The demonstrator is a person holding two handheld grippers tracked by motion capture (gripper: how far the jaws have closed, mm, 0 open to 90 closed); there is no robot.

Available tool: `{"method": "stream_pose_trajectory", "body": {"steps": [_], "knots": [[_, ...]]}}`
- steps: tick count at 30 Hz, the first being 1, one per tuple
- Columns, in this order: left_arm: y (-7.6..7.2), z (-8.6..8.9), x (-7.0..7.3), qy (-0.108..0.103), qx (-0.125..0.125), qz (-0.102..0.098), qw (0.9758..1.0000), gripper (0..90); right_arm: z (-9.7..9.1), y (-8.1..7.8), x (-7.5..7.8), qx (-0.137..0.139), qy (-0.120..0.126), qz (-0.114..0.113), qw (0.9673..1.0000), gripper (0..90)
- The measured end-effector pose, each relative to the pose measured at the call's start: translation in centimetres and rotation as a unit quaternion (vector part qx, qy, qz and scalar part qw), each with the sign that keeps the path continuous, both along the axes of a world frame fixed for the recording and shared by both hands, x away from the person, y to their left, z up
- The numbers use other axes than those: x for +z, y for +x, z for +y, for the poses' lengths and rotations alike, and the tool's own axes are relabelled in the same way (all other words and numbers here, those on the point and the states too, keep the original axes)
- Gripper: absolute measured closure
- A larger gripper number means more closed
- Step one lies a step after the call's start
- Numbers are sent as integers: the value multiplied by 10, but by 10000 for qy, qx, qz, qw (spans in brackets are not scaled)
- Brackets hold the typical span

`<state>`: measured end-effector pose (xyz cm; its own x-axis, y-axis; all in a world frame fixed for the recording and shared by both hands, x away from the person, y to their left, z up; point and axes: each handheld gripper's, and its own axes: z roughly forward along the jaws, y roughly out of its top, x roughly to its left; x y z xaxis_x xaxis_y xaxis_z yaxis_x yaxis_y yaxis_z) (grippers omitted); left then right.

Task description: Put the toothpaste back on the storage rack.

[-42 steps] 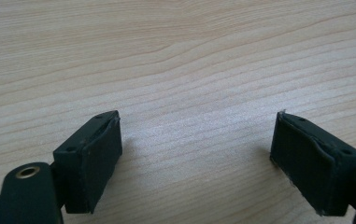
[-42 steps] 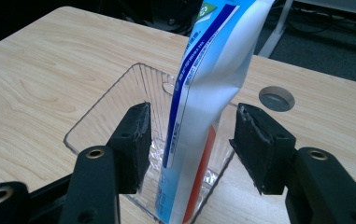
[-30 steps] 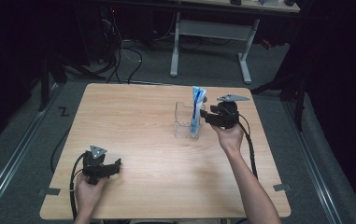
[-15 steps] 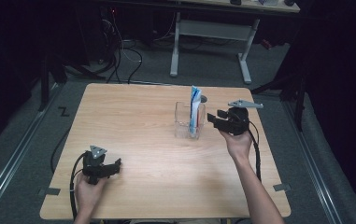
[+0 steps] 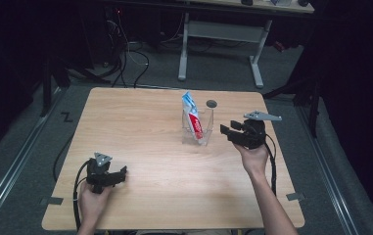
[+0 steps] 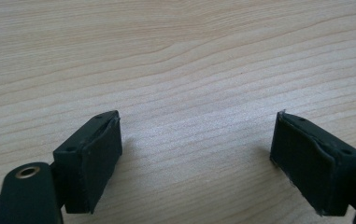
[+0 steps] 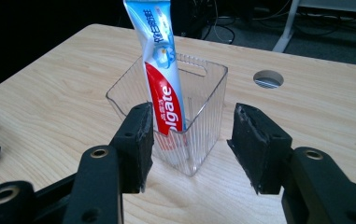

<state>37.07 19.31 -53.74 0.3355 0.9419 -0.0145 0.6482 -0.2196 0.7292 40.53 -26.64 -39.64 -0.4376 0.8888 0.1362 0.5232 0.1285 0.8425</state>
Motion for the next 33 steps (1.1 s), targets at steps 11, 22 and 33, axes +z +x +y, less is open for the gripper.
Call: {"method": "stream_pose_trajectory", "body": {"steps": [11,22,33], "knots": [[0,0,0,1,-2,1,10000,169,-6,-18,-7,-35,-13,-76,10000,490],[0,0,0,0,0,0,10000,169,-14,-34,-16,-84,70,-60,9999,490],[0,0,0,0,-1,1,10000,169,-18,-47,-29,-143,50,9,9999,491]]}}
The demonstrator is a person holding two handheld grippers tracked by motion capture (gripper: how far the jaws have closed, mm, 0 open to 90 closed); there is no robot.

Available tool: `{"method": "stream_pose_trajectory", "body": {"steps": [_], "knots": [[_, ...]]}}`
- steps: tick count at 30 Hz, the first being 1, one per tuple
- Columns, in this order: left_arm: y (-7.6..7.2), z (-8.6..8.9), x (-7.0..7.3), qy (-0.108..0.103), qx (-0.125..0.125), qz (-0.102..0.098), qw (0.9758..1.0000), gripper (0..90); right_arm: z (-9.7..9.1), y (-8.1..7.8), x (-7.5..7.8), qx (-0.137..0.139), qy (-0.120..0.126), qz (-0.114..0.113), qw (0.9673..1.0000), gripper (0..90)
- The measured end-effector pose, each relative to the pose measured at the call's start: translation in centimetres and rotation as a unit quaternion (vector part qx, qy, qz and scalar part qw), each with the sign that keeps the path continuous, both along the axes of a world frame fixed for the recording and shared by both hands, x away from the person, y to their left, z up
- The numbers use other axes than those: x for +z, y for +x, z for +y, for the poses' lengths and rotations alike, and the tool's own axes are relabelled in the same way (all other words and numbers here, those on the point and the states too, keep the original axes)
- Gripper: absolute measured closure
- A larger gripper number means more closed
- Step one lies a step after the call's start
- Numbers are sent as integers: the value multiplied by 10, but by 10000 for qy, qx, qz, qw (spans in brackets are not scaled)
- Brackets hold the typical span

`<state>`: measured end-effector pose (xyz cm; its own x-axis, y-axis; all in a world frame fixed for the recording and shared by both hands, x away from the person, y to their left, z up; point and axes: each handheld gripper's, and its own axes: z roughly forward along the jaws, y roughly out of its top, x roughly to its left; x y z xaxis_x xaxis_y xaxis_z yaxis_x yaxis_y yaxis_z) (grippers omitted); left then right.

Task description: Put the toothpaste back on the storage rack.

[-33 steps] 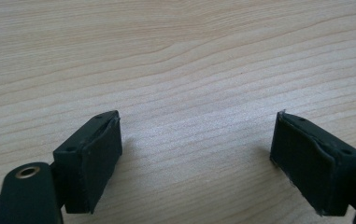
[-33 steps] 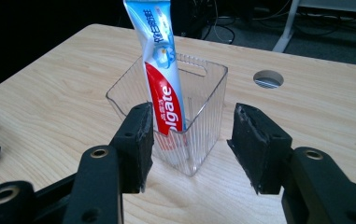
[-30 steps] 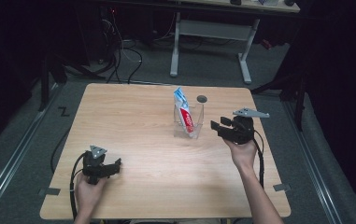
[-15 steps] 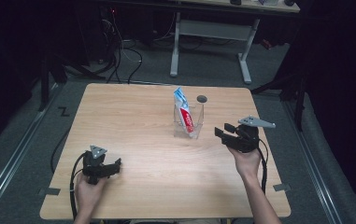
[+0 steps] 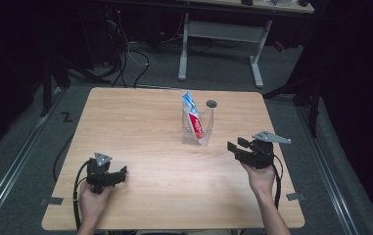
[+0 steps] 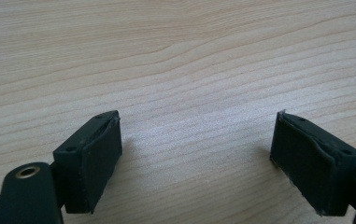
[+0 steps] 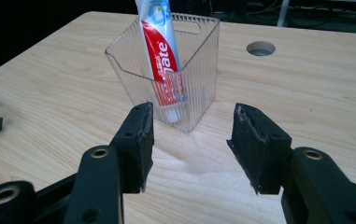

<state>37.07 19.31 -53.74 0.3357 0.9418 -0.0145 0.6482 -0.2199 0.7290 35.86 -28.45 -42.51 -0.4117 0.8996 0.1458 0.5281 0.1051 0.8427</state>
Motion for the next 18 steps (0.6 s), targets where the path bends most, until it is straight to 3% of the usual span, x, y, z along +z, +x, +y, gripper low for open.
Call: {"method": "stream_pose_trajectory", "body": {"steps": [18], "knots": [[0,0,0,1,-1,0,10000,169,-7,-11,-30,-192,-156,248,9994,491]]}}
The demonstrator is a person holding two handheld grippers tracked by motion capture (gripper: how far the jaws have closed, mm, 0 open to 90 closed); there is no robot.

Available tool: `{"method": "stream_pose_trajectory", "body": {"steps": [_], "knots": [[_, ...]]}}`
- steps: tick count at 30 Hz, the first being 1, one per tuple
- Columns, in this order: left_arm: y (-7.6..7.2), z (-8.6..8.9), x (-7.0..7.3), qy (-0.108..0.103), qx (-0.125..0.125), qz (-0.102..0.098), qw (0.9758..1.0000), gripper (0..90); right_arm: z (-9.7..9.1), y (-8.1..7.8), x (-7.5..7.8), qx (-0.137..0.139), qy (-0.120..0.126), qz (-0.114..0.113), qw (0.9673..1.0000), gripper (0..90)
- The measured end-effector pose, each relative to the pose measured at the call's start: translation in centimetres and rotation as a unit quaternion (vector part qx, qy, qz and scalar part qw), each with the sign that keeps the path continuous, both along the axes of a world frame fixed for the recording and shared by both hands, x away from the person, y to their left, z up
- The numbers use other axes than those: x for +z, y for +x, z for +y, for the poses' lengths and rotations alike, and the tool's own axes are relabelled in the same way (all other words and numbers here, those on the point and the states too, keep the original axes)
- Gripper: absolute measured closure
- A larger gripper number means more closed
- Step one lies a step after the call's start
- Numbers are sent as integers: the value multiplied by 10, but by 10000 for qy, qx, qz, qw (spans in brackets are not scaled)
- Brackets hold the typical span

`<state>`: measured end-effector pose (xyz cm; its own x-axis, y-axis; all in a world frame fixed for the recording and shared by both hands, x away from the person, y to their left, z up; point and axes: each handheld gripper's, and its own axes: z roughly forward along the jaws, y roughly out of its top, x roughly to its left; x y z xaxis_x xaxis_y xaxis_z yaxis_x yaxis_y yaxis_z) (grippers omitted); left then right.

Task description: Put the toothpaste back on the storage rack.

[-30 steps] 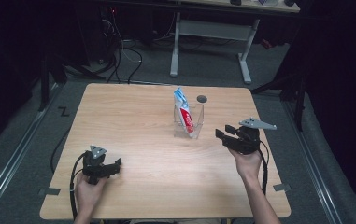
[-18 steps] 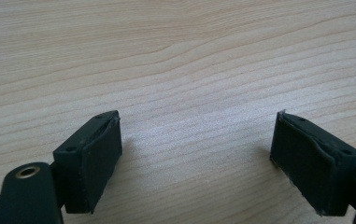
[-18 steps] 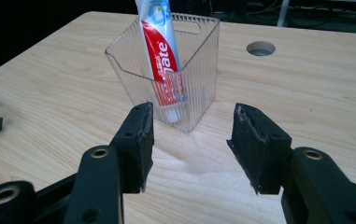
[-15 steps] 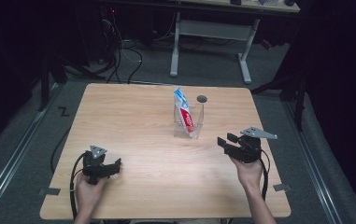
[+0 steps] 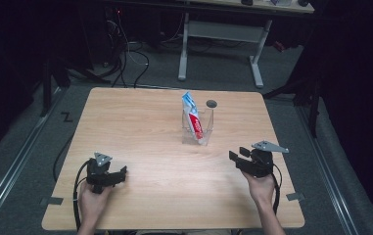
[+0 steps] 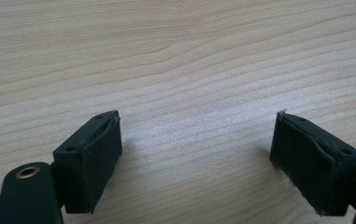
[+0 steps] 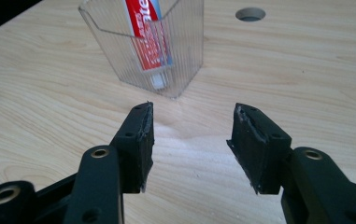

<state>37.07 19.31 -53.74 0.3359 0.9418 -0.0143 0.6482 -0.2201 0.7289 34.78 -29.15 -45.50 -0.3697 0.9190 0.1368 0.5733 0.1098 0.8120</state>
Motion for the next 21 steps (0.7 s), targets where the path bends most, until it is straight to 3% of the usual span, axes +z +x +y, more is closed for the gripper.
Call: {"method": "stream_pose_trajectory", "body": {"steps": [21], "knots": [[0,0,0,-1,-2,2,10000,169,-9,-1,-37,-327,-400,374,9980,480]]}}
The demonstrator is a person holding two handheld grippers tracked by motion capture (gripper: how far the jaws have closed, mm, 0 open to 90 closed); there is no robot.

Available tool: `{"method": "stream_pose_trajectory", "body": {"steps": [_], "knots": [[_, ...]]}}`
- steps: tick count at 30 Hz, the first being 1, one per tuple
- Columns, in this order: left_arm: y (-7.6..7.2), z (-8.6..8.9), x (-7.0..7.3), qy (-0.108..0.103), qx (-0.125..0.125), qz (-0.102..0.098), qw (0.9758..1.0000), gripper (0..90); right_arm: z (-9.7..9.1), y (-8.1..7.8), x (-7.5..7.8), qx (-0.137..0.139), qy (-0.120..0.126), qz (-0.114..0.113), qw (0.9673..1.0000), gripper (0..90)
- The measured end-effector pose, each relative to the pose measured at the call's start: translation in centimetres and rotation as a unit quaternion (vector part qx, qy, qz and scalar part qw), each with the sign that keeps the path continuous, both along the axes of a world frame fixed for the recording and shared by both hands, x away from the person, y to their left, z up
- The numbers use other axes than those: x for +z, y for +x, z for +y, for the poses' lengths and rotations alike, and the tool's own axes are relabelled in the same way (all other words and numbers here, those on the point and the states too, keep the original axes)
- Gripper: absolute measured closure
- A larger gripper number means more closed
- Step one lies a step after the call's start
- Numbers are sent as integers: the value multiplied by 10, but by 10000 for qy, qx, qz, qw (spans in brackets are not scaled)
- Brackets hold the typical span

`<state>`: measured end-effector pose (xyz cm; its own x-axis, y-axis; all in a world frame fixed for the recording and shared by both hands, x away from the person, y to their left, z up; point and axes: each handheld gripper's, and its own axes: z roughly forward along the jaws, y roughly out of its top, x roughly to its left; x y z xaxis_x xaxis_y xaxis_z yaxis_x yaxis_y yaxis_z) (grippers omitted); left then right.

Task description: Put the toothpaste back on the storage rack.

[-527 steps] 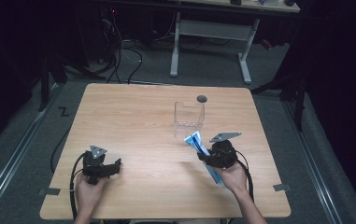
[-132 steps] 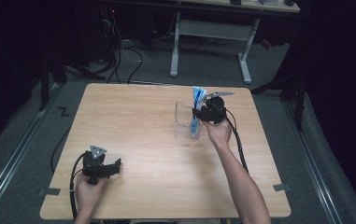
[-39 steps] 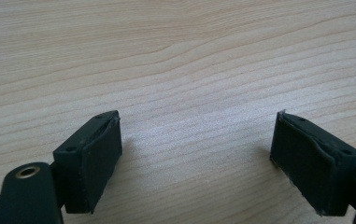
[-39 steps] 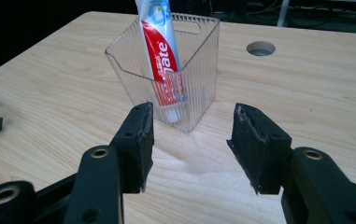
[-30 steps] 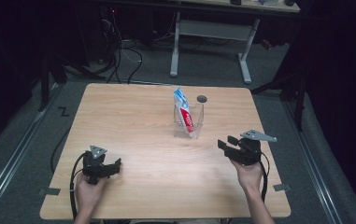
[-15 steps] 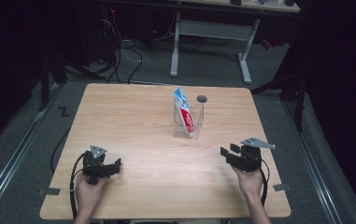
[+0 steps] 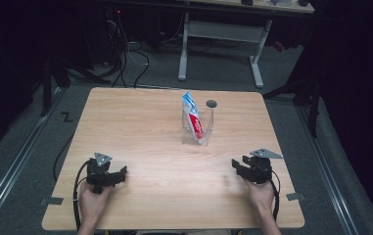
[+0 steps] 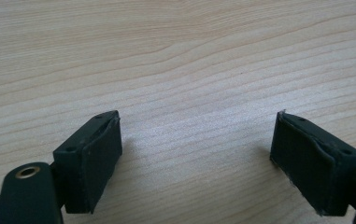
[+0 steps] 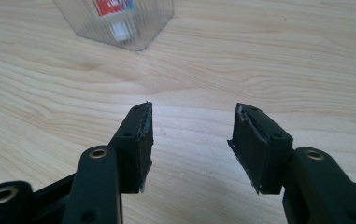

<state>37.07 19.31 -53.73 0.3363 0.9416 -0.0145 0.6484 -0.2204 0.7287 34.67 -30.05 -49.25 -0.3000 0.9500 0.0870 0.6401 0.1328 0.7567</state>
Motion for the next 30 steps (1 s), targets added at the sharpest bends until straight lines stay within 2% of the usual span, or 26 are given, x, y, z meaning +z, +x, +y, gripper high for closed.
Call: {"method": "stream_pose_trajectory", "body": {"steps": [9,13,15,16,17,30], "knots": [[0,0,0,1,4,-2,10000,169,0,7,-21,-206,-486,230,9983,454],[0,0,0,4,0,-1,10000,169,4,10,-26,-202,-705,247,9970,445],[0,0,0,5,7,-10,10000,169,7,12,-31,-181,-826,326,9959,427],[0,0,0,4,0,1,10000,169,6,11,-34,-148,-756,192,9968,425],[0,0,0,4,9,-10,10000,169,3,10,-38,-199,-543,67,9983,418],[0,0,0,3,7,-10,10000,169,2,10,-38,-272,-578,63,9979,400]]}}
